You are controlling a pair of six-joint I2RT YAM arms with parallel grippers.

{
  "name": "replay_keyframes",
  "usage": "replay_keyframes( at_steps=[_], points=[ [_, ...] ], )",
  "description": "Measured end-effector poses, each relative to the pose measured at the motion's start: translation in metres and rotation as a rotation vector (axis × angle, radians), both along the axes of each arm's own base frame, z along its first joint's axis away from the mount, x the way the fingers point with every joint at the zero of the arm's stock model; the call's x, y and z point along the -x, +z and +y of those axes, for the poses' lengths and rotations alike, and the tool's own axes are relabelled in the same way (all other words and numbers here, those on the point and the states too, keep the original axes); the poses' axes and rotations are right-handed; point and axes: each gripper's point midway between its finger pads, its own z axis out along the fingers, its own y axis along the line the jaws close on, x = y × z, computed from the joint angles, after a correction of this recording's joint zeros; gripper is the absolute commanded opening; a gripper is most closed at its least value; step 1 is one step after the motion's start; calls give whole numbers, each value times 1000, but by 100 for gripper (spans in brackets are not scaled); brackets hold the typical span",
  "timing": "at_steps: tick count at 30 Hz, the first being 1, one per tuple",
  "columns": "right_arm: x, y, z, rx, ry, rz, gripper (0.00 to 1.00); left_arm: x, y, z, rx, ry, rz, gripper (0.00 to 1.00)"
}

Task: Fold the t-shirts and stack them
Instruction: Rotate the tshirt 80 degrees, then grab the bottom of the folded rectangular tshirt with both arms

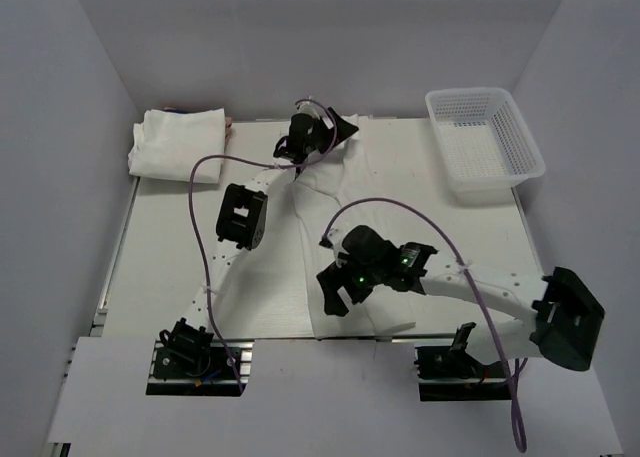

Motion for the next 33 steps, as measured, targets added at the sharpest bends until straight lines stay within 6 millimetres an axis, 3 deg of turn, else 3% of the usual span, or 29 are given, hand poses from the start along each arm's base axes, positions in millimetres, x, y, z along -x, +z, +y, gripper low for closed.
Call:
replay_keyframes(
  at_steps=[2, 4, 6, 8, 11, 12, 14, 15, 16, 18, 23, 25, 27, 29, 33],
  points=[
    [-14, 21, -3, -37, -72, -82, 91, 9, 3, 4, -88, -19, 36, 100],
    [-28, 43, -10, -78, -178, -161, 91, 20, 19, 10, -176, -34, 63, 100],
    [-41, 63, -19, -110, -292, -216, 91, 39, 55, 20, -242, -46, 71, 100],
    [-53, 82, -31, -153, -413, -261, 91, 68, 110, 34, -284, -59, 52, 100],
    [-67, 103, -52, -192, -563, -316, 91, 132, 199, 60, -305, -54, -22, 100],
    [-72, 105, -61, -185, -617, -327, 91, 163, 230, 68, -300, -58, -59, 100],
    [-79, 99, -75, -136, -696, -328, 91, 220, 264, 76, -277, -74, -119, 100],
    [-82, 92, -83, -92, -738, -320, 91, 253, 268, 79, -269, -94, -120, 100],
    [-84, 85, -90, -49, -771, -310, 91, 282, 265, 81, -263, -117, -112, 100],
    [-84, 68, -106, 46, -831, -279, 91, 335, 236, 78, -265, -183, -43, 100],
    [-77, 57, -140, 103, -957, -226, 91, 427, 105, 80, -360, -310, 311, 100],
    [-71, 52, -153, 113, -991, -206, 91, 470, 62, 83, -415, -370, 456, 100],
    [-64, 42, -164, 140, -1015, -179, 91, 510, 40, 83, -457, -439, 551, 100],
    [-56, 29, -171, 175, -1022, -146, 91, 537, 32, 77, -489, -503, 598, 100],
    [-43, 12, -179, 214, -1008, -96, 91, 568, 12, 64, -579, -577, 684, 100]
  ],
)
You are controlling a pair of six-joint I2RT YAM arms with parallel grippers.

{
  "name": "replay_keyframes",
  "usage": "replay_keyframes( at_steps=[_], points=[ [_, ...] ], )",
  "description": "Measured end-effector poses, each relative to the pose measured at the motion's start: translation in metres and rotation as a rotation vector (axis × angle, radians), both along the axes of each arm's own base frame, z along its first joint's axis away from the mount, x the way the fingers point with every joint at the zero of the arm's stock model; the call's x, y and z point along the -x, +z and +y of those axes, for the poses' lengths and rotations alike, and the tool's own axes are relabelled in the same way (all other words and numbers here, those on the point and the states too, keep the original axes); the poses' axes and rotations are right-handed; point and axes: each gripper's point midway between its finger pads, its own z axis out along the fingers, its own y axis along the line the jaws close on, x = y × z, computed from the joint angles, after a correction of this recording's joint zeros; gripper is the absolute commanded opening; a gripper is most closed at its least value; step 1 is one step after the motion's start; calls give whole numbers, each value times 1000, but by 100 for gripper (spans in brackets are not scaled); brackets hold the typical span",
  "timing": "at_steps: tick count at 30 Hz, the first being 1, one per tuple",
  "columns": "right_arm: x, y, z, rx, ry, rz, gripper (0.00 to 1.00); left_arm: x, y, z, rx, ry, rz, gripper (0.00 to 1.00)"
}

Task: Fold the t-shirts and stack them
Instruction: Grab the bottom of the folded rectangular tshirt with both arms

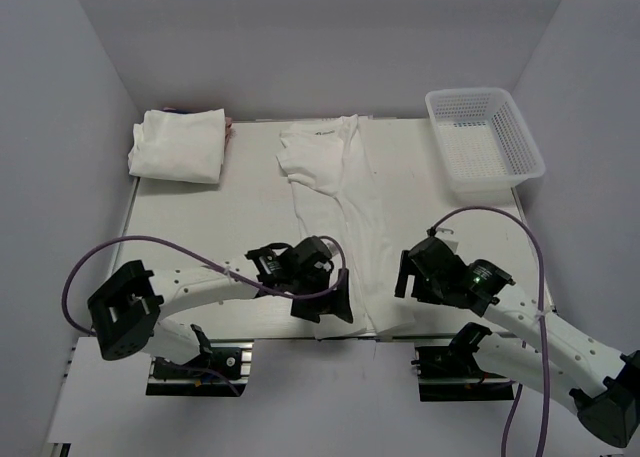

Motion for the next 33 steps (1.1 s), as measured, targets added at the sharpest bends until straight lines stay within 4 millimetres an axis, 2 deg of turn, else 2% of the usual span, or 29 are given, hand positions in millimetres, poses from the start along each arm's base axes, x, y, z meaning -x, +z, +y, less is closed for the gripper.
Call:
replay_keyframes(
  at_steps=[5, 9, 12, 13, 15, 16, 17, 19, 20, 22, 23, 26, 28, 29, 32, 33],
  points=[
    [21, -24, -1, 9, 72, 114, 91, 23, -23, 12, -129, -6, 66, 96],
    [32, -36, 4, 8, 122, 205, 91, 32, -35, 24, -188, 15, 86, 93],
    [39, -46, 8, 5, 146, 270, 89, 34, -49, 33, -243, 31, 93, 86],
    [41, -49, 8, 4, 150, 291, 89, 33, -53, 35, -261, 37, 94, 82],
    [46, -54, 10, 1, 160, 326, 86, 31, -62, 36, -291, 47, 93, 79],
    [47, -55, 10, -4, 164, 337, 84, 30, -67, 37, -304, 48, 93, 72],
    [49, -56, 11, -8, 168, 346, 79, 30, -70, 37, -311, 48, 91, 70],
    [49, -56, 13, -18, 172, 356, 73, 28, -71, 37, -313, 56, 88, 64],
    [49, -56, 13, -22, 171, 361, 72, 27, -71, 35, -306, 56, 85, 57],
    [50, -58, 14, -24, 168, 377, 70, 26, -73, 31, -298, 52, 79, 51],
    [51, -59, 15, -26, 166, 385, 68, 26, -73, 31, -294, 51, 77, 43],
    [53, -63, 15, -22, 163, 417, 63, 26, -75, 29, -283, 52, 74, 34],
    [53, -67, 15, -13, 158, 438, 53, 26, -76, 29, -282, 52, 74, 29],
    [53, -68, 15, -11, 156, 444, 48, 26, -77, 28, -281, 52, 74, 15],
    [52, -70, 13, -3, 145, 455, 27, 26, -77, 26, -275, 51, 76, 0],
    [52, -70, 13, -3, 145, 456, 17, 27, -77, 26, -273, 49, 76, 0]
  ],
)
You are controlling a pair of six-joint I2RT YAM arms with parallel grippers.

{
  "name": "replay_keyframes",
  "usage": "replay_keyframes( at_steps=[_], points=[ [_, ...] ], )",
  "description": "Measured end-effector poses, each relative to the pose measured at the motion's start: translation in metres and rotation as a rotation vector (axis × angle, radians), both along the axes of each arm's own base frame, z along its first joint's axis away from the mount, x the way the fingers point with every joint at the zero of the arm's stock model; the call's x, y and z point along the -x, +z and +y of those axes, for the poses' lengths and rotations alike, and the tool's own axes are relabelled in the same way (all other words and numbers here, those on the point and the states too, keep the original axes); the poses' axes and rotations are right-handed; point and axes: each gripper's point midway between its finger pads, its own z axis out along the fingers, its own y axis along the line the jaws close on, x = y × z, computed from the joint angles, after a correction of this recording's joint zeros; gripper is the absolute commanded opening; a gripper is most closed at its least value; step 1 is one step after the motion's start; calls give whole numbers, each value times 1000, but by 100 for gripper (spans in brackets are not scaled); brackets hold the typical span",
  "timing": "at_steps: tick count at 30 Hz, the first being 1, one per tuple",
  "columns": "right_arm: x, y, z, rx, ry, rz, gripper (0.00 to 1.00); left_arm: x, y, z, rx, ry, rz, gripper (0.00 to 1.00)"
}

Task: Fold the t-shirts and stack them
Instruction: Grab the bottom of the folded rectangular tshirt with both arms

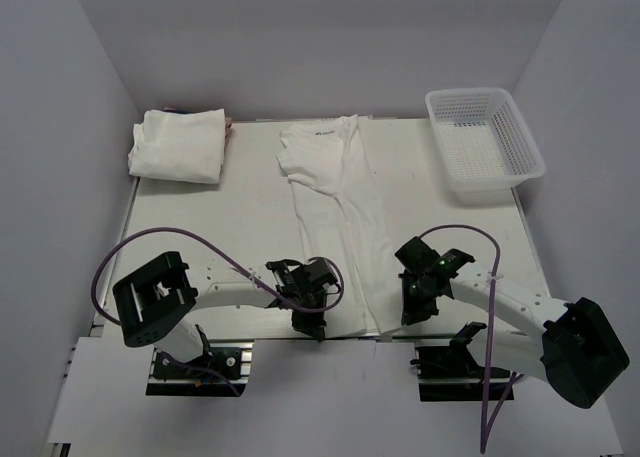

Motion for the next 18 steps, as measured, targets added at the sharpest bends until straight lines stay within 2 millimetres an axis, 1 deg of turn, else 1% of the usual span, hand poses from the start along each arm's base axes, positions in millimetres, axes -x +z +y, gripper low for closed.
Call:
replay_keyframes(
  at_steps=[2, 3, 5, 7, 10, 11, 15, 18],
  points=[
    [-1, 0, -1, 3, -2, -4, 1, 0, 0, 0, 1, -1, 2, 0],
    [-2, 0, -2, 6, 0, -7, 0, 0, 1, -1, -1, -1, 3, 0],
    [-2, 0, -2, 8, 4, -12, 0, 0, 4, -1, -8, -1, 6, 0],
    [-4, 2, -1, 3, 11, -25, 0, -2, 10, -6, -3, -1, 2, 0],
    [-16, 16, 7, -39, 21, -82, 0, -10, 29, -20, 38, 2, -26, 0],
    [-22, 24, 12, -58, 27, -109, 0, -13, 37, -24, 58, 6, -37, 0],
    [-48, 50, 28, -94, 37, -199, 0, -34, 67, -34, 114, 53, -118, 0],
    [-68, 61, 33, -75, 28, -242, 0, -58, 82, -35, 129, 120, -183, 0]
  ],
)
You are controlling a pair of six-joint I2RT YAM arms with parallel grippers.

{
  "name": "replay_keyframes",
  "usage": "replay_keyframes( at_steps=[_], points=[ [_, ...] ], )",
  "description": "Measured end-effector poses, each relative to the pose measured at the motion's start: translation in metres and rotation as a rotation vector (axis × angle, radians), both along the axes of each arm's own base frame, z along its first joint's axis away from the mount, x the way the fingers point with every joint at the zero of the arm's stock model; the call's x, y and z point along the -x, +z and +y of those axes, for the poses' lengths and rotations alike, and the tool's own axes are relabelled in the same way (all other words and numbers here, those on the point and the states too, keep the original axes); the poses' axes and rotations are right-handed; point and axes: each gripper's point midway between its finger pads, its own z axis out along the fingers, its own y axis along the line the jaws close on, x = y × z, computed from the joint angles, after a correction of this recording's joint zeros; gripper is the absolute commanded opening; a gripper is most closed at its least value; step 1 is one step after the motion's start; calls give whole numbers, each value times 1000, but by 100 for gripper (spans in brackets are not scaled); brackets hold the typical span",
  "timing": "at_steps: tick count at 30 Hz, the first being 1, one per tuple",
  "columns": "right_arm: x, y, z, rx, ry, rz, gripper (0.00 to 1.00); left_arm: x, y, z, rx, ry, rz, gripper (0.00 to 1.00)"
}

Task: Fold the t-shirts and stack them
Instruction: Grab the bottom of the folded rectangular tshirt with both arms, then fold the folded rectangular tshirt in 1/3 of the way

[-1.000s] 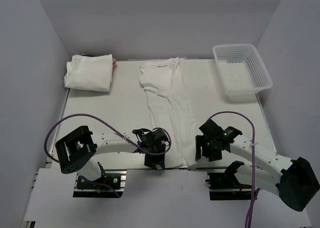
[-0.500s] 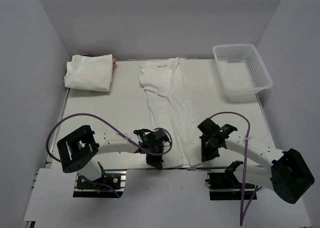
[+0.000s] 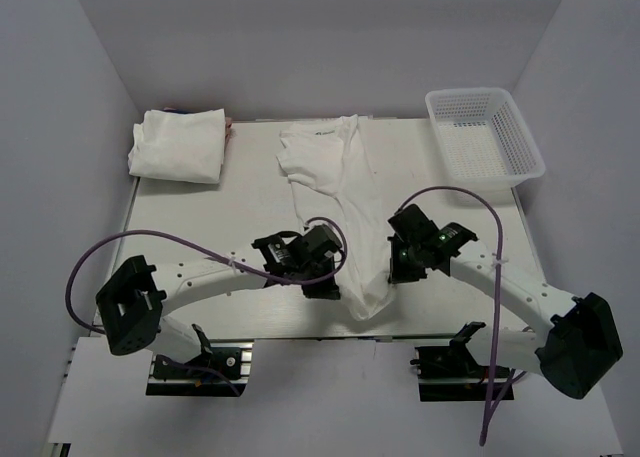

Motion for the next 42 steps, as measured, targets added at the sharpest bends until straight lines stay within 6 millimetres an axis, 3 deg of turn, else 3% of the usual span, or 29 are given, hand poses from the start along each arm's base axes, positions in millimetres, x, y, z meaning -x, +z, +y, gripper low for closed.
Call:
replay_keyframes(
  at_steps=[7, 13, 18, 24, 30, 32, 33, 34, 35, 36, 37, 39, 40, 42],
  points=[
    [-72, 34, 19, 46, -58, -129, 0, -76, 7, 30, -34, 250, -86, 0],
    [-135, 52, 25, 73, -132, -212, 0, -147, 37, 53, -9, 397, -211, 0],
    [-185, 63, 34, 72, -159, -271, 0, -205, 52, 53, -5, 433, -276, 0],
    [-234, 62, 43, 78, -172, -297, 0, -244, 40, 75, -29, 476, -292, 0],
    [-270, 36, 49, 84, -181, -265, 1, -277, 11, 89, -53, 482, -263, 0],
    [-281, 26, 51, 87, -181, -255, 21, -287, 1, 88, -60, 470, -258, 24],
    [-287, 22, 53, 91, -178, -251, 31, -292, -4, 88, -66, 463, -254, 41],
    [-295, 18, 55, 93, -174, -251, 45, -297, -7, 88, -70, 456, -254, 74],
    [-303, 15, 57, 91, -171, -255, 59, -304, -9, 87, -72, 447, -258, 85],
    [-309, 12, 59, 90, -164, -258, 62, -309, -10, 86, -74, 441, -261, 97],
    [-313, 11, 61, 91, -151, -260, 64, -313, -10, 86, -75, 434, -267, 100],
    [-316, 14, 63, 88, -127, -267, 85, -320, -5, 88, -76, 421, -287, 100],
    [-316, 16, 63, 82, -127, -270, 90, -322, -1, 89, -74, 413, -296, 100],
    [-309, 24, 64, 62, -99, -286, 90, -324, 8, 91, -69, 395, -319, 100]
  ],
)
